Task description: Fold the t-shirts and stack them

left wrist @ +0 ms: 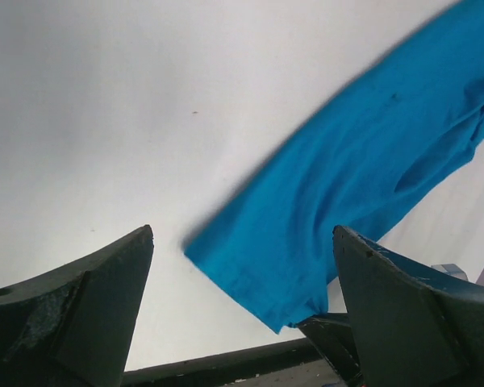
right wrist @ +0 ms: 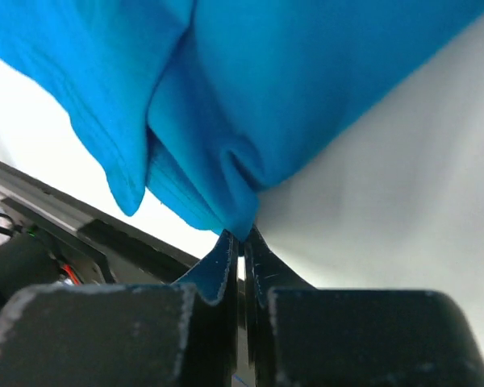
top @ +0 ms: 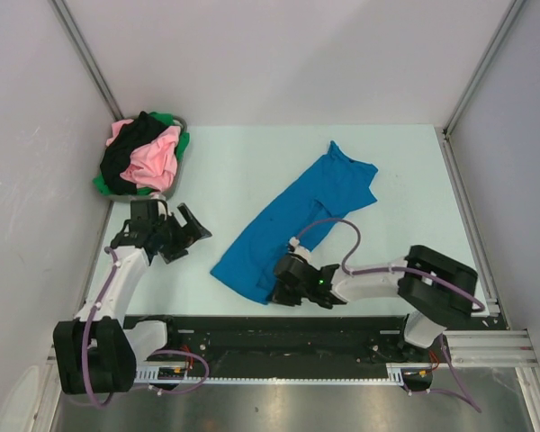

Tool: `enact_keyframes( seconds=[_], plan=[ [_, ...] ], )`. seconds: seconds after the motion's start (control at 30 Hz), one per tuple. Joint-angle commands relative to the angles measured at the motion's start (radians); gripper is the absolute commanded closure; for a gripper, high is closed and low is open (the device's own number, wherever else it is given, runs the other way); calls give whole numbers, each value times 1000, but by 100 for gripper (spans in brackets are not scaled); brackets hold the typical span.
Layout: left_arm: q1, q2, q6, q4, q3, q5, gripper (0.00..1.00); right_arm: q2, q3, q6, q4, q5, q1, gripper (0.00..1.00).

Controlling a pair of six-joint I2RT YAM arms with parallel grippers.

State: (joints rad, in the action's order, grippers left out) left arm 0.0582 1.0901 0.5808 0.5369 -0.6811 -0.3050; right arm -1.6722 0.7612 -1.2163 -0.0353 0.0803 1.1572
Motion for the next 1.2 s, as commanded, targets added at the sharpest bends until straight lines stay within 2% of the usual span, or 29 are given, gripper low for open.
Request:
enact_keyframes(
  seconds=[0.0, 0.2, 0.33, 0.5, 0.6, 0.73, 0.77, 0.8, 0.83, 0.93, 1.0, 1.03, 1.1, 1.13, 1.17],
  plan=[
    [-49, -58, 45, -28, 20, 1, 3, 118, -156, -12, 320, 94, 13, 100],
    [-210, -65, 120, -63, 28, 35, 3, 365, -286, -109, 523, 142, 12, 100],
    [-311, -33, 175, -95, 17, 70, 3, 613, -373, -195, 682, 157, 19, 100],
    [-463, 34, 232, -161, -3, 101, 3, 845, -384, -278, 898, 217, 27, 100],
    [-540, 114, 246, -201, -34, 122, 3, 919, -385, -299, 937, 228, 38, 100],
    [-590, 293, 202, -259, -145, 110, 3, 884, -378, -287, 914, 239, 62, 100],
    [-595, 338, 189, -256, -222, 107, 3, 872, -373, -282, 901, 237, 70, 95],
    [-601, 428, 177, -249, -268, 100, 2, 840, -355, -285, 897, 249, 81, 76],
    [-601, 471, 150, -233, -315, 93, 2, 827, -343, -282, 899, 262, 90, 41],
    [-601, 614, 114, -222, -542, 70, 2, 809, -260, -292, 956, 354, 150, 4],
    [-603, 700, 88, -209, -651, 47, 2, 804, -205, -287, 988, 413, 174, 0],
    [-603, 796, 79, -174, -778, 28, 2, 801, -189, -279, 992, 427, 173, 0],
    [-603, 896, 36, -134, -921, 24, 2, 795, -169, -246, 983, 458, 173, 0],
    [-601, 1010, 25, -88, -1060, 18, 2, 787, -155, -239, 977, 467, 173, 0],
    [-601, 1065, 11, -68, -1130, 4, 2, 783, -148, -233, 971, 489, 173, 0]
  ],
)
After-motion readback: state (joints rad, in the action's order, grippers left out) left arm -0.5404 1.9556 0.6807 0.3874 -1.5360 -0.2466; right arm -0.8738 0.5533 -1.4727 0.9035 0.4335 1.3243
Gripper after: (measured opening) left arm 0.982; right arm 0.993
